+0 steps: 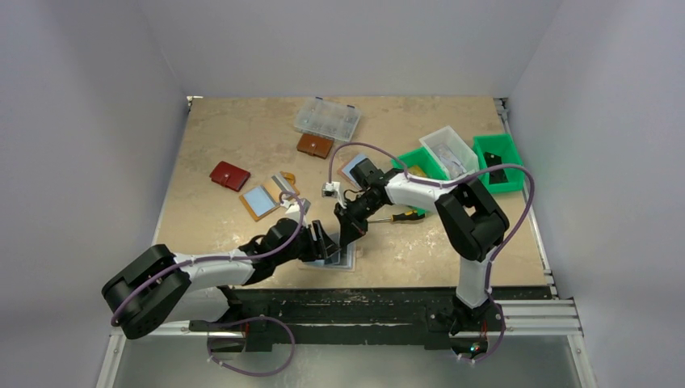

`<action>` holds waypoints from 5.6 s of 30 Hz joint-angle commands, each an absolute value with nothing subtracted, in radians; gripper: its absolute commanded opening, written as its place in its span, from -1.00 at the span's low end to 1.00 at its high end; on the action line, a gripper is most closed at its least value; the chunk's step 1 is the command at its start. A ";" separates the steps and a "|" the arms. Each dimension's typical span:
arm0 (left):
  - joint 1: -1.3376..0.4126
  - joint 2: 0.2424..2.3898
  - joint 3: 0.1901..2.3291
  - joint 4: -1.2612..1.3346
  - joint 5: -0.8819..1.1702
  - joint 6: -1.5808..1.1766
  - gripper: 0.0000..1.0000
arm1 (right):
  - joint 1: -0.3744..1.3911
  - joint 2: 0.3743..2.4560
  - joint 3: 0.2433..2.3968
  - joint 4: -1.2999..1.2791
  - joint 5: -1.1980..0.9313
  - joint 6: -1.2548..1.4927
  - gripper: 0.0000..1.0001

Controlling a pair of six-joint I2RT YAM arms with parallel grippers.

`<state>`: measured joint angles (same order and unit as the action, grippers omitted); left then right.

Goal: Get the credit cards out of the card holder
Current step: Open the card holder at the center of the board, then remove the credit card from the card holder.

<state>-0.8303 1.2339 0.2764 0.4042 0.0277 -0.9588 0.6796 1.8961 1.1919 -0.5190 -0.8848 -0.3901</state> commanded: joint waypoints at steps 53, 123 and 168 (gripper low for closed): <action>-0.787 1.047 0.229 0.216 -0.042 -0.986 -0.45 | 0.715 1.937 1.213 -0.418 -0.887 -0.279 -0.66; -0.778 0.833 0.019 0.924 0.171 -0.898 -1.00 | 0.645 1.781 1.308 -0.813 -1.266 -0.661 -0.06; -0.778 0.868 0.027 1.020 0.152 -0.921 -1.00 | 0.584 1.721 1.229 -0.587 -1.208 -0.396 0.01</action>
